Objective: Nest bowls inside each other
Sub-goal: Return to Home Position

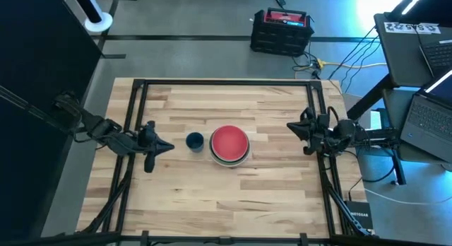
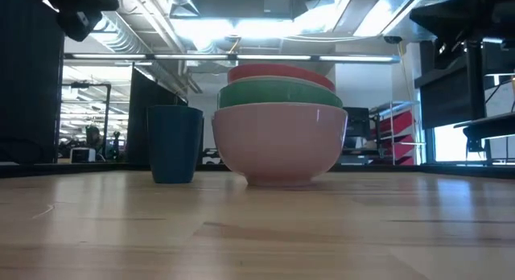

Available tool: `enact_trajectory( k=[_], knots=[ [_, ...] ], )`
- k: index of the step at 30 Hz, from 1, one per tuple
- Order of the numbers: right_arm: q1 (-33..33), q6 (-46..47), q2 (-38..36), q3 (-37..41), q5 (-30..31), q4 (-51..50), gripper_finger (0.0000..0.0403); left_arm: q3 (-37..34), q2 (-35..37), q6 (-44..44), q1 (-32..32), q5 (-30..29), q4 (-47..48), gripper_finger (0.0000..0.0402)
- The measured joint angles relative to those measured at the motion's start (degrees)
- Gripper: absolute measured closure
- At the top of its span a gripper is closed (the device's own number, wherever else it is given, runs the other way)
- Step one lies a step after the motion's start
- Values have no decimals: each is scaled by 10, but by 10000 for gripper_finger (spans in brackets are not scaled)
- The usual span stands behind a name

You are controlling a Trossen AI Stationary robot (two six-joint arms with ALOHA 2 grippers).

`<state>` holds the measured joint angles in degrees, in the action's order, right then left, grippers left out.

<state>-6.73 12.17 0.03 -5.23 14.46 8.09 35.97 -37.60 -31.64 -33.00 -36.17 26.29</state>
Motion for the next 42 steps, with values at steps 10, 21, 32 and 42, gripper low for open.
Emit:
enact_trajectory(
  k=[10,21,32,42],
  knots=[
    [0,-21,1,37,2,0,403,0,17,-1,0,0,0,401],
    [0,-36,0,48,-46,-49,403,0,31,-10,0,0,1,401],
    [0,-48,1,48,-145,-75,403,0,31,-13,0,0,1,401],
    [0,-55,8,48,-144,-75,403,0,31,-8,0,0,0,401]
  ],
)
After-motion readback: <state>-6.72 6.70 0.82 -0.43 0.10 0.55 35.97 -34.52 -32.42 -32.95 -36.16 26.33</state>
